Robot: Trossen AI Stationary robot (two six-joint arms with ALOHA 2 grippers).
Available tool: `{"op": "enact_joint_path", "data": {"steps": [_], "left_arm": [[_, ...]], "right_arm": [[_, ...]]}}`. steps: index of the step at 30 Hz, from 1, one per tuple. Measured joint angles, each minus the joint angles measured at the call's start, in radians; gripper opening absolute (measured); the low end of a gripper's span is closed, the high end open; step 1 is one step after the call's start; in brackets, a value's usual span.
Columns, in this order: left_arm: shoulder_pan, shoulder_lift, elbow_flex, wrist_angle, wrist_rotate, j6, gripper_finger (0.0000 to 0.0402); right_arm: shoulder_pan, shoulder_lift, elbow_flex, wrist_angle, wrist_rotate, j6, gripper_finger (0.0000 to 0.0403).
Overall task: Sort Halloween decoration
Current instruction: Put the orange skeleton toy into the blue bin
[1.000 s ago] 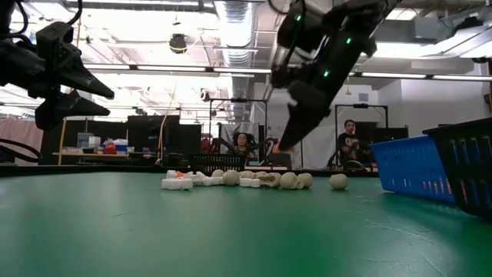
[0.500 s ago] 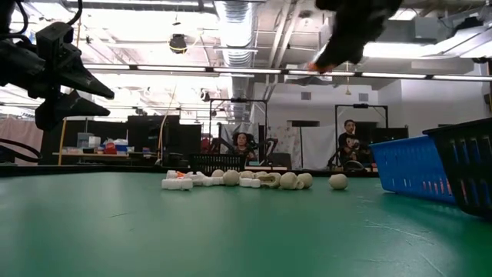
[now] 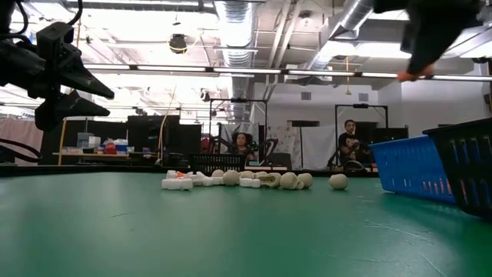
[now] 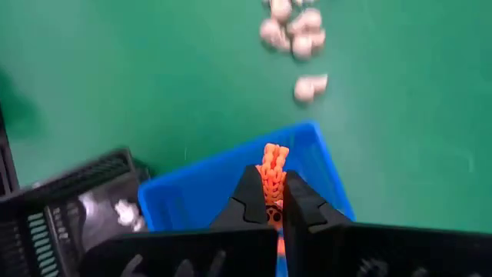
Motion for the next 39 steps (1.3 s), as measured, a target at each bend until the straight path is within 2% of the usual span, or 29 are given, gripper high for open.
{"op": "enact_joint_path", "data": {"steps": [6,14,24,30,35,39], "left_arm": [[0.000,0.000,0.000,0.000,0.000,-0.002,0.0189],[0.000,0.000,0.000,0.000,-0.005,0.013,0.0189],[0.000,0.000,0.000,-0.001,-0.005,0.013,0.0189],[0.000,0.000,0.000,-0.001,-0.005,0.013,0.0189],[0.000,0.000,0.000,0.000,-0.005,0.012,0.0189],[0.000,0.000,0.000,0.000,-0.005,0.012,0.0189]], "right_arm": [[0.090,0.000,0.001,-0.060,0.001,0.141,0.0008],[0.118,0.002,0.001,-0.113,0.076,0.287,0.0009],[0.120,0.109,0.001,-0.120,0.054,0.316,0.0014],[0.100,0.165,0.001,-0.162,0.043,0.315,0.0070],[0.080,0.167,0.001,-0.184,0.035,0.310,0.0133],[0.080,0.155,0.001,-0.185,0.035,0.283,0.0165]]}}
